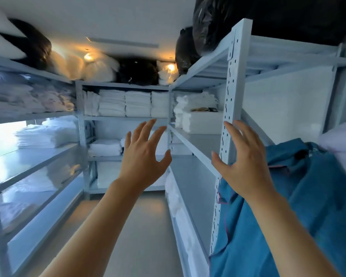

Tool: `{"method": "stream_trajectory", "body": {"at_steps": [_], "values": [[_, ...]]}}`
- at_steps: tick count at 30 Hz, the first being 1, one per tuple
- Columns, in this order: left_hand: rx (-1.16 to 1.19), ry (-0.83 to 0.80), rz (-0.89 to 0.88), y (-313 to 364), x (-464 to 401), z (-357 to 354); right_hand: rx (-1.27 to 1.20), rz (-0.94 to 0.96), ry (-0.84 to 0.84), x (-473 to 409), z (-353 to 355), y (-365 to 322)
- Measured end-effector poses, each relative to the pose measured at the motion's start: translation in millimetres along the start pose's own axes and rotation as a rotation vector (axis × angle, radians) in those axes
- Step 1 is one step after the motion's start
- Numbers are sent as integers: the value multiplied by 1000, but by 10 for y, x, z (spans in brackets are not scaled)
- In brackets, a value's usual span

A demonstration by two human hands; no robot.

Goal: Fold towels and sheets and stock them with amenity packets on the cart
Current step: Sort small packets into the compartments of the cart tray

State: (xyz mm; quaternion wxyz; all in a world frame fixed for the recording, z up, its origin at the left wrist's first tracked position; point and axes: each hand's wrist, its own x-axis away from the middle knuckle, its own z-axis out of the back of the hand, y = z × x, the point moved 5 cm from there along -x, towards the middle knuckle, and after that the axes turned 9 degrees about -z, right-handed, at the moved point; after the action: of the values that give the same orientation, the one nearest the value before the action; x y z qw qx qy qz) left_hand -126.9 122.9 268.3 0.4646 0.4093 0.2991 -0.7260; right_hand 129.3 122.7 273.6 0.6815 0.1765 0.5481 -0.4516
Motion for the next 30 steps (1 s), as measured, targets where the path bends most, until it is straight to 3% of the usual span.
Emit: {"method": "stream_trajectory", "body": {"at_steps": [8,17,30], "values": [[-81,-41,84,-1224,68,-344,-107,23,-55,-308,-1391,-304],[-125,-45,159,-1889,-25,-716,-189,60,-104,-676,-2256,-318],[-269,-22,232,-2765,-570,-1470,-271,94,-151,-1521,-3627,182]]}}
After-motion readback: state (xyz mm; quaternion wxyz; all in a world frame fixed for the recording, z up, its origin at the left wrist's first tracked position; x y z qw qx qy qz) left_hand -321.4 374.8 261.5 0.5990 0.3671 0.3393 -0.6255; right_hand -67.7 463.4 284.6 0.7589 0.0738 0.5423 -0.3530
